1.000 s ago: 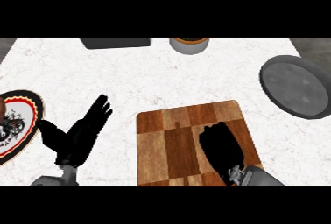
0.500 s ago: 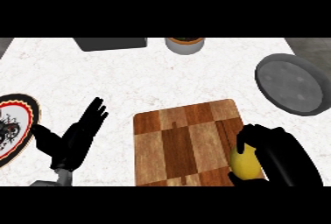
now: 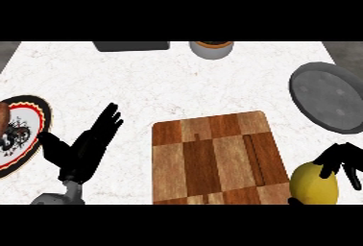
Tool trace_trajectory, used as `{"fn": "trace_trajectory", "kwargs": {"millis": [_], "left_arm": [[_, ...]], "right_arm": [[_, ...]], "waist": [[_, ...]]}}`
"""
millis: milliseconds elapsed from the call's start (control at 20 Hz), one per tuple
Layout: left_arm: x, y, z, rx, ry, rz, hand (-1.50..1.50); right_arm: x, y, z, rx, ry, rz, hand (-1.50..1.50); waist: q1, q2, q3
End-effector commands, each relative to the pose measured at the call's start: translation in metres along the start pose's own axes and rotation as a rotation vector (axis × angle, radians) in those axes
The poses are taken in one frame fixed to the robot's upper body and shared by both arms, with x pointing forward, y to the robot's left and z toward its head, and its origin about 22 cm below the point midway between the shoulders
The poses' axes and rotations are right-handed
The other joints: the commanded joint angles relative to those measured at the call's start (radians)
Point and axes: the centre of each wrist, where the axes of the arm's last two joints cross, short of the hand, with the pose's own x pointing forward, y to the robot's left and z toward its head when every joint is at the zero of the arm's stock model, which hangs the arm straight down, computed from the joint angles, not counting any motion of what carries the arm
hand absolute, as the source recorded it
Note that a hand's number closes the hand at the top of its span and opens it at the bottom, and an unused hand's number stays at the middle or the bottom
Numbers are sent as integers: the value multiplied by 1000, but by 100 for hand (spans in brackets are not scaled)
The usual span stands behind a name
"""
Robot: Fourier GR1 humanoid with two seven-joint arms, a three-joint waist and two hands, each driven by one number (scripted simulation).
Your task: Pick the lemon from the cutting board and place it in the pan
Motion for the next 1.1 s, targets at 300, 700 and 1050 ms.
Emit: {"fn": "trace_trajectory", "kwargs": {"millis": [300, 700, 1050], "left_arm": [[6, -11, -11, -37, 2, -7, 0], [0, -16, -18, -57, 5, -16, 0], [-7, -25, -10, -86, -3, -17, 0]], "right_arm": [[-119, -22, -26, -84, 75, 52, 150], [-162, -15, -90, -288, 104, 138, 150], [-211, -4, -114, -414, 176, 73, 150]], "waist": [[54, 7, -2], [68, 12, -2], [78, 14, -1]]}}
